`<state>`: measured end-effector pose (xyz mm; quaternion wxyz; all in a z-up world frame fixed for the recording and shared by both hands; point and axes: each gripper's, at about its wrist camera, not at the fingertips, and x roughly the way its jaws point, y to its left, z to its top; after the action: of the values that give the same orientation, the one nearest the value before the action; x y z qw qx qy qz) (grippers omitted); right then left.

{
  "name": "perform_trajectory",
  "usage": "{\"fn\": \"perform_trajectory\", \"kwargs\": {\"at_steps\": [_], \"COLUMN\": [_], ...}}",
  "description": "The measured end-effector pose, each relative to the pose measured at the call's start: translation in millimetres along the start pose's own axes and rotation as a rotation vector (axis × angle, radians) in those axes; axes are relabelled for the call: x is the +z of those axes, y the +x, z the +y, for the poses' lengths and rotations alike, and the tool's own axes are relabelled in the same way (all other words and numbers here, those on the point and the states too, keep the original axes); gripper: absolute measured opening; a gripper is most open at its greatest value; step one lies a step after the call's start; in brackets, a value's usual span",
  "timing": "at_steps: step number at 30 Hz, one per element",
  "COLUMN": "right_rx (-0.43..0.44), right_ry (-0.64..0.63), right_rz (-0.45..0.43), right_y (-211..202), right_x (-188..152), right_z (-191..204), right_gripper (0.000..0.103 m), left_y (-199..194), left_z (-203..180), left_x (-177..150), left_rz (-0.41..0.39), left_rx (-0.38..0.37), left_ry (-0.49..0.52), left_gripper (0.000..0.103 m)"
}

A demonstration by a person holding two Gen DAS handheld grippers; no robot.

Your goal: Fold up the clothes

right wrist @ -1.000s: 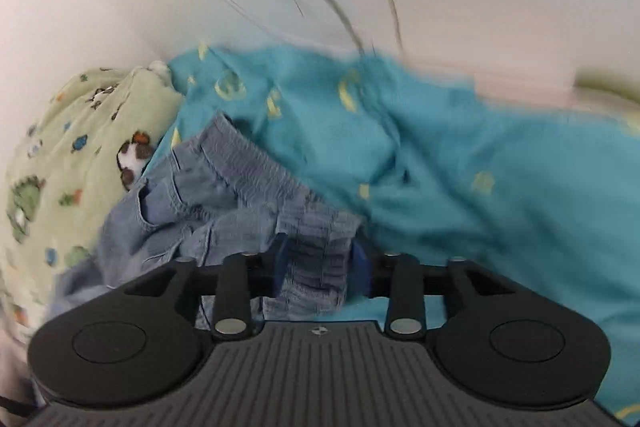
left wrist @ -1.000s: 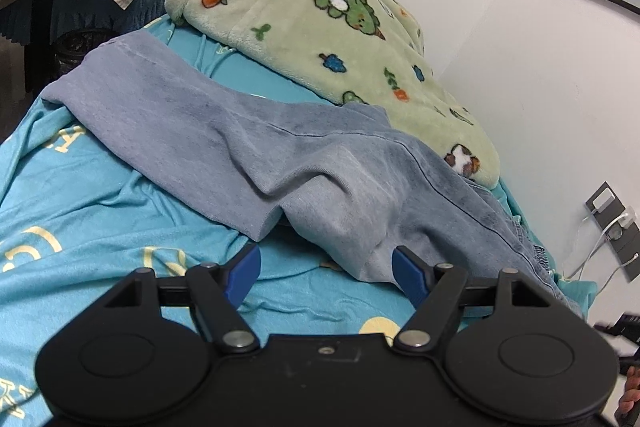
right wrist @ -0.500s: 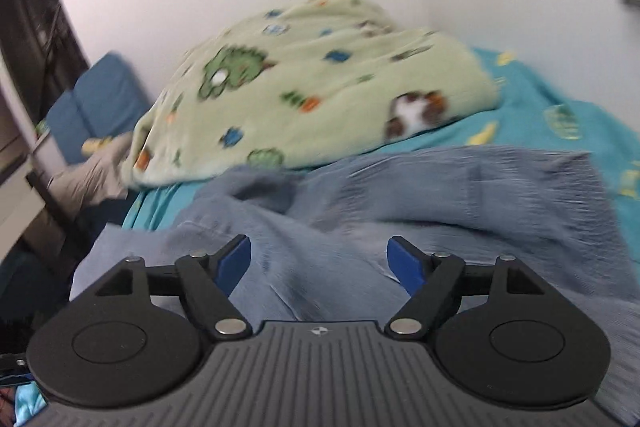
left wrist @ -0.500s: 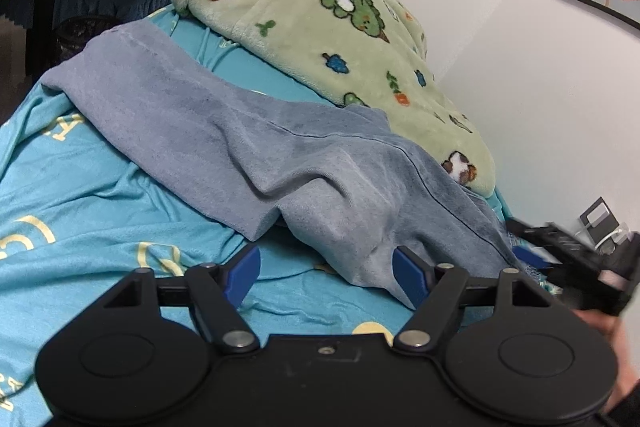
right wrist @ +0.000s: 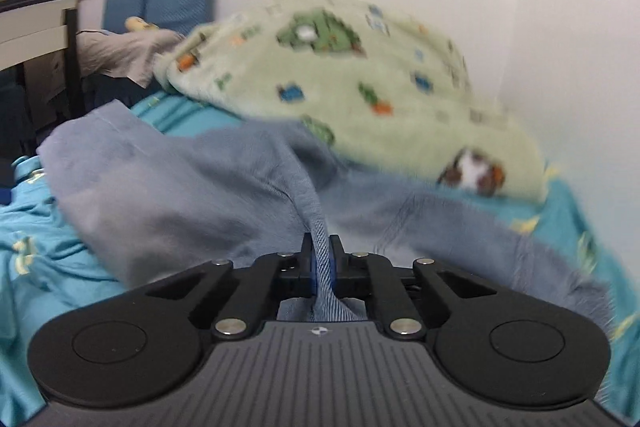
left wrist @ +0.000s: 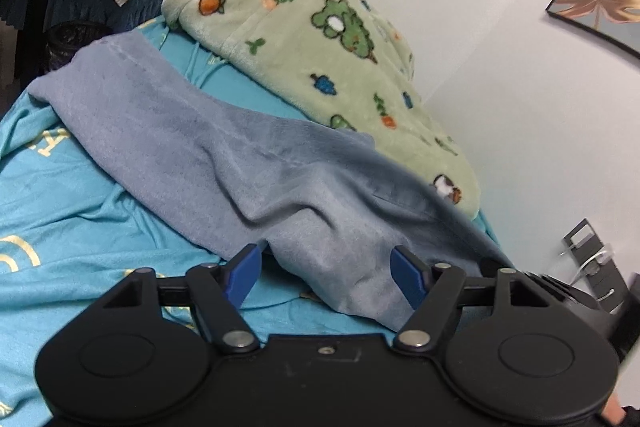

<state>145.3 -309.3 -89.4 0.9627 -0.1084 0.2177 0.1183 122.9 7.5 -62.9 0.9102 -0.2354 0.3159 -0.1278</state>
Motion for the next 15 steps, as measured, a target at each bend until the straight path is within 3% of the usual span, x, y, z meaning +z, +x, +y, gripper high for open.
{"fn": "perform_trajectory", "kwargs": {"at_steps": [2, 4, 11, 13, 15], "right_rx": [0.006, 0.021, 0.088, 0.074, 0.077], "right_ry": [-0.091, -0.121, -0.036, 0.072, 0.293], "right_rz": [0.006, 0.074, 0.428, 0.438, 0.377], "right_y": [-23.3, -39.9, -48.6, -50.4, -62.9], "right_x": [1.5, -5.9, -58.5, -54.5, -46.4], "right_z": [19.2, 35.5, 85.8, 75.9, 48.0], "right_gripper": [0.006, 0.005, 0.008, 0.011, 0.022], "left_y": [-9.0, -16.2, -26.9, -27.4, -28.2], "left_z": [-0.5, -0.6, -3.1, -0.9, 2.7], "left_x": [0.9, 0.6, -7.5, -9.2, -11.4], "left_rz": [-0.017, -0.025, -0.028, -0.019, -0.007], "left_rx": [-0.01, -0.031, -0.042, -0.04, -0.035], "left_ry": [-0.007, -0.023, -0.013, -0.021, -0.039], "left_gripper": [0.068, 0.068, 0.068, 0.069, 0.069]}}
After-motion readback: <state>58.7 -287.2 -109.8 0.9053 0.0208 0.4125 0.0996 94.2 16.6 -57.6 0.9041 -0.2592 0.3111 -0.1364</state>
